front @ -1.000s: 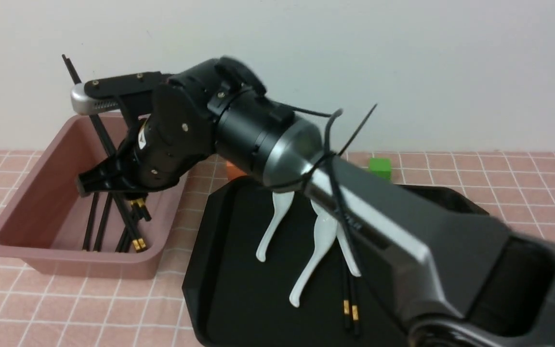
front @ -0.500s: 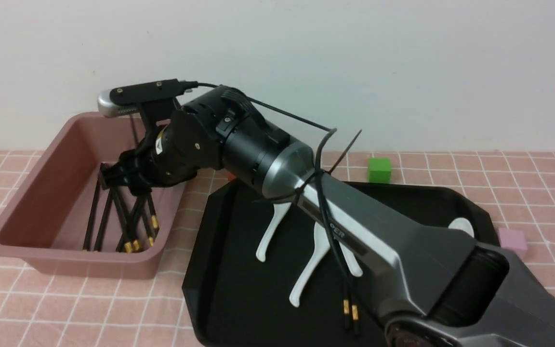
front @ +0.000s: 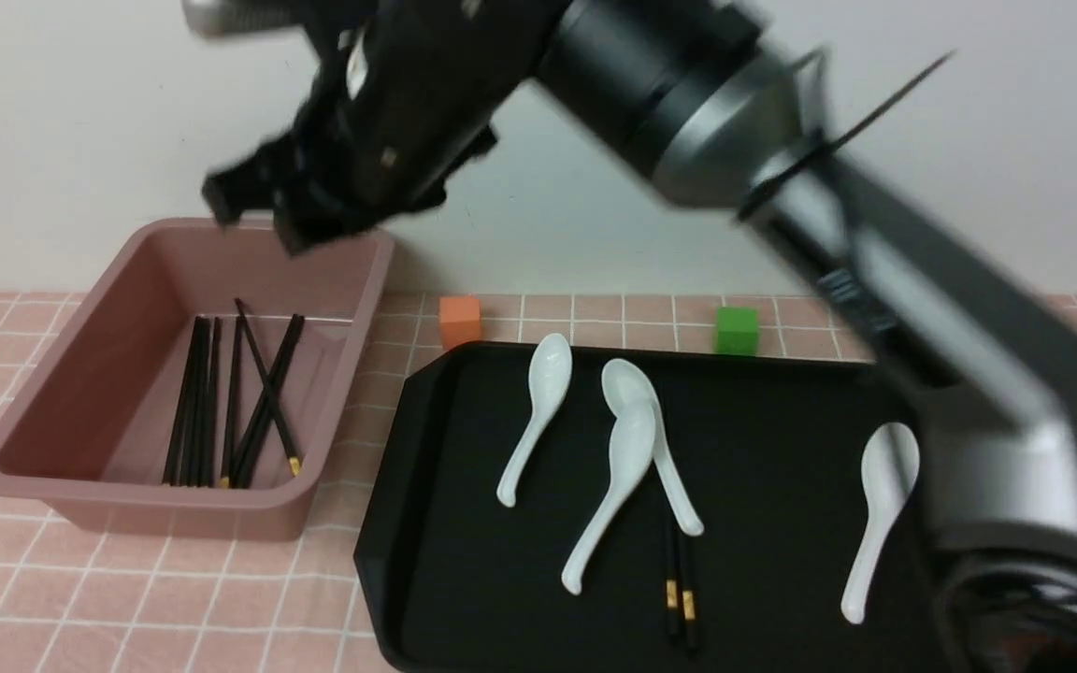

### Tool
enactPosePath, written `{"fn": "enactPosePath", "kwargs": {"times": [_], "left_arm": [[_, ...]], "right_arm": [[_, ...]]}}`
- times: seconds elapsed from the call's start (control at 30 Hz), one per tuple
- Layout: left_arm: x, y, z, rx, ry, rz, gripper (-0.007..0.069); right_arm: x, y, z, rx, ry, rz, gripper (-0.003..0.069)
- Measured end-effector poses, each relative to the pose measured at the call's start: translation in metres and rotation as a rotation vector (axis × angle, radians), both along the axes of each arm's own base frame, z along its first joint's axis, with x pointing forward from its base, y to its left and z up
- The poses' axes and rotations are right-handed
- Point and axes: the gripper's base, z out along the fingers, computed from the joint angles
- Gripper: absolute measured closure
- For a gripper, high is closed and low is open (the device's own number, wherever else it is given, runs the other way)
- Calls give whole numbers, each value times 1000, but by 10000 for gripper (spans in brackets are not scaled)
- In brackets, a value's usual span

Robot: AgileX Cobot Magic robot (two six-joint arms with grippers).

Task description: On pink tablecloth take chopsticks from black tray and put them in box.

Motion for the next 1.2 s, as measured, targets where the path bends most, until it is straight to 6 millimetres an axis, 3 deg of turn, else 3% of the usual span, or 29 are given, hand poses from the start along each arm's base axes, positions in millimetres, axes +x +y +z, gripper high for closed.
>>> {"fn": "enactPosePath", "kwargs": {"times": [0.03, 0.1, 0.13, 0.17, 0.23, 0.27, 0.33, 0.37, 0.43, 0.67, 0.83, 1.2], "left_arm": [[0, 0, 0, 0, 0, 0, 386], [0, 0, 0, 0, 0, 0, 386], [0, 0, 0, 0, 0, 0, 386], [0, 0, 0, 0, 0, 0, 386], [0, 0, 0, 0, 0, 0, 386], [0, 0, 0, 0, 0, 0, 386], [0, 0, 0, 0, 0, 0, 386], [0, 0, 0, 0, 0, 0, 386], [0, 0, 0, 0, 0, 0, 386], [0, 0, 0, 0, 0, 0, 386], [0, 0, 0, 0, 0, 0, 386], [0, 0, 0, 0, 0, 0, 386]], "right_arm": [[-13, -13, 23, 12, -24, 17, 460], [-33, -34, 48, 14, -42, 28, 536], [-33, -34, 48, 12, -42, 29, 543], [-53, -56, 67, 2, -59, 36, 599], [-68, -74, 77, -10, -68, 30, 640], [-90, -100, 90, -19, -87, 18, 665], [-115, -131, 91, -48, -77, -11, 673], [-122, -139, 85, -69, -56, -26, 673], [-153, -176, 76, -83, -24, -81, 673], [-211, -247, 22, -33, 10, -222, 666], [-239, -277, -1, 43, 32, -280, 662], [-266, -306, -12, 63, 28, -299, 645]]}}
